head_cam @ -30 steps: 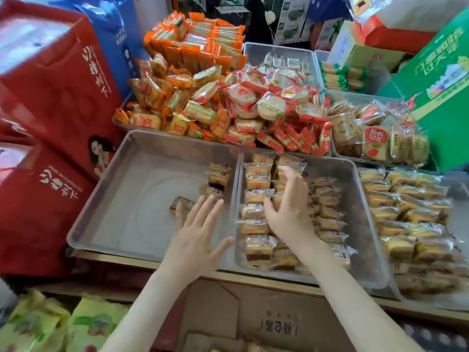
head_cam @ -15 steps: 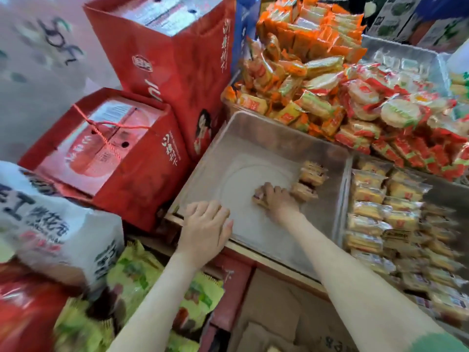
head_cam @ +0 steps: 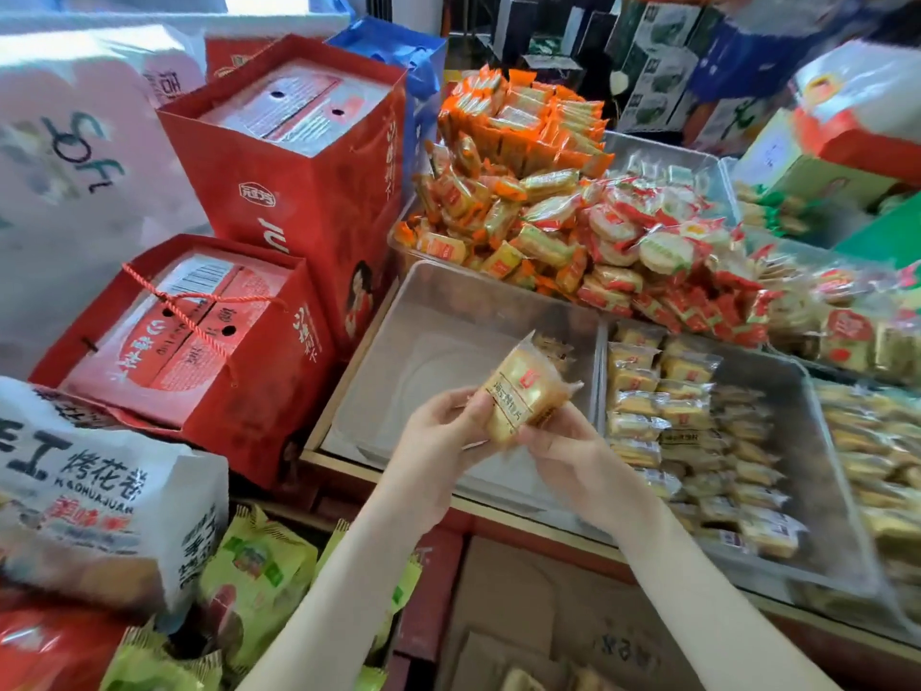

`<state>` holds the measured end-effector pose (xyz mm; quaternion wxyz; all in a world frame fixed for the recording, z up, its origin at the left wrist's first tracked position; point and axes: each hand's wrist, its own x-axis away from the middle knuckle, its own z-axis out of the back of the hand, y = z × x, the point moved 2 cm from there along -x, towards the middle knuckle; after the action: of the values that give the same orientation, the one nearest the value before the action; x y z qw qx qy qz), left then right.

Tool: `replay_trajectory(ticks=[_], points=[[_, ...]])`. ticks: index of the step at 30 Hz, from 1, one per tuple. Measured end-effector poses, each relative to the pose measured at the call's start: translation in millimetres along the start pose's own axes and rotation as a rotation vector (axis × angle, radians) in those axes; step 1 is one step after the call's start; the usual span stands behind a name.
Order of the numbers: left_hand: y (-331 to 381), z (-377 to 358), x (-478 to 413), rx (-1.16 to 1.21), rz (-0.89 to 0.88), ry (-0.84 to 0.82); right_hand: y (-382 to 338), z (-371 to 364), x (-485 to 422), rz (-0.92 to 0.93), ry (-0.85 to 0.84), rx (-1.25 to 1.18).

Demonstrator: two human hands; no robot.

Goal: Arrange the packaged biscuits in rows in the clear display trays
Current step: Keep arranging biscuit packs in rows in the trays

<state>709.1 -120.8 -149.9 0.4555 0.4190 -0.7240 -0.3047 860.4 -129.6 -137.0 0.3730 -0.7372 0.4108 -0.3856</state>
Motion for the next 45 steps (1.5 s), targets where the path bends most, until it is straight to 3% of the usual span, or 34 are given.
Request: replay_trajectory(ticks=[9,12,15,18,22,26,33,38,41,45], points=[[1,-41,32,-0.137,-0.065,0.052,-34,20,78,0.147,0.478,0.23],[-6,-58,45,-0.089,-0.07,0.036,-31,23,100,0.197,0.691,0.272],[-14,-76,59,-0.033,-0.075,0.011,-30,26,120,0.274,0.871,0.478],[-23,-92,71,-0.07,-0.043,-0.012,-34,28,140,0.297,0.957,0.598],[-30,-110,81,-0.208,0.005,-0.084,-38,38,162,0.291,1.014,0.537],[-24,-128,87,-0.269,-0.102,-0.067,-45,52,181,0.318,1.077,0.608],[-17,-153,92,-0.338,-0.251,0.003,-62,68,205,0.356,1.023,0.642],[-30,-172,87,-0.364,-0.099,-0.069,-61,84,217,0.53,1.007,0.838],[-31,-186,89,-0.073,0.118,-0.168,-55,90,224,0.698,0.845,0.919],[-28,-190,82,-0.052,0.019,-0.16,-39,101,229,0.841,0.527,1.047]])
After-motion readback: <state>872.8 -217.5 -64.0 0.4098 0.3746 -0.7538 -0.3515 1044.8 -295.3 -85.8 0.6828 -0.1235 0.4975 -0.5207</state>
